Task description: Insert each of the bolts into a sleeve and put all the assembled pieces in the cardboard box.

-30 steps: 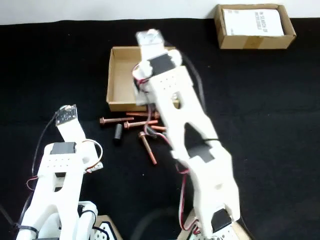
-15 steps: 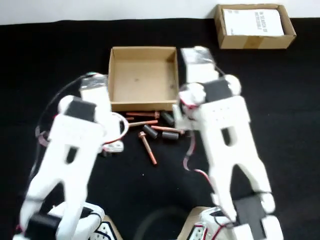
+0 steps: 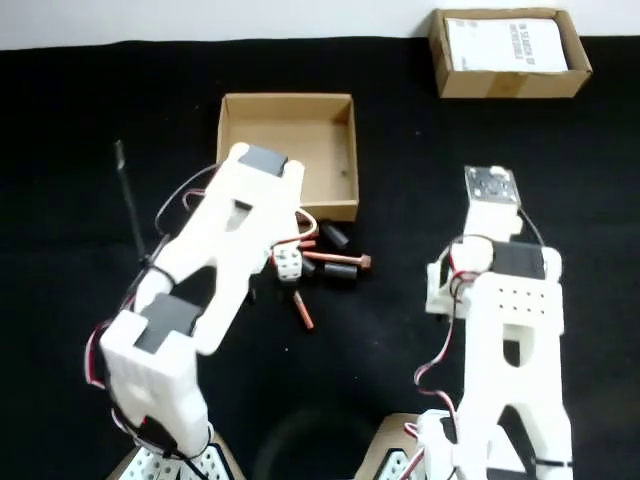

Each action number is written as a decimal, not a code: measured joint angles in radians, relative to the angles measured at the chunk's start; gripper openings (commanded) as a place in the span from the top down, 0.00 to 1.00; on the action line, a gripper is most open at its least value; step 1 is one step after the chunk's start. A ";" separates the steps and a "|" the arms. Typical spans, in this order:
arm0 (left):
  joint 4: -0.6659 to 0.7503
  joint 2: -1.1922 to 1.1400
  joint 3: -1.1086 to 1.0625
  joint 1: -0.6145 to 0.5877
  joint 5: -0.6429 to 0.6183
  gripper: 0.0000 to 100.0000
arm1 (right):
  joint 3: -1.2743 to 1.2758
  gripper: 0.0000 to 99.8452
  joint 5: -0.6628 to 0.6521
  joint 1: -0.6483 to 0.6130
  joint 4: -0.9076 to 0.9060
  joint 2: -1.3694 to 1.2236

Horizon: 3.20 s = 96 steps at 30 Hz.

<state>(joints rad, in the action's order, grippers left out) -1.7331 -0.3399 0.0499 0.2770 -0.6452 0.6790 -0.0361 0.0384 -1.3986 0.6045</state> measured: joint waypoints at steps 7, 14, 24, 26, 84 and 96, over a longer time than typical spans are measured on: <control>0.000 -0.167 0.118 0.043 -0.014 0.80 | 0.129 0.99 -0.003 0.014 0.052 0.097; 0.000 -0.316 0.269 0.054 -0.014 0.80 | 0.186 0.99 -0.003 0.014 0.080 0.123; 0.002 -0.439 0.391 0.023 -0.031 0.80 | 0.186 0.99 -0.023 0.014 0.095 0.123; 0.015 -0.453 0.396 0.008 -0.031 0.84 | 0.190 0.99 -0.028 0.014 0.104 0.123; 0.562 1.257 -0.621 0.173 0.238 0.99 | 0.686 0.99 0.015 -0.446 0.371 1.126; 1.076 1.424 -0.913 0.175 0.236 0.99 | 0.951 0.99 0.094 -0.446 0.695 1.211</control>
<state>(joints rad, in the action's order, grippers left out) -0.6575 1.0840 -0.8631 0.4519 -0.4089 1.6303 0.0575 -0.4081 -0.7035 1.8151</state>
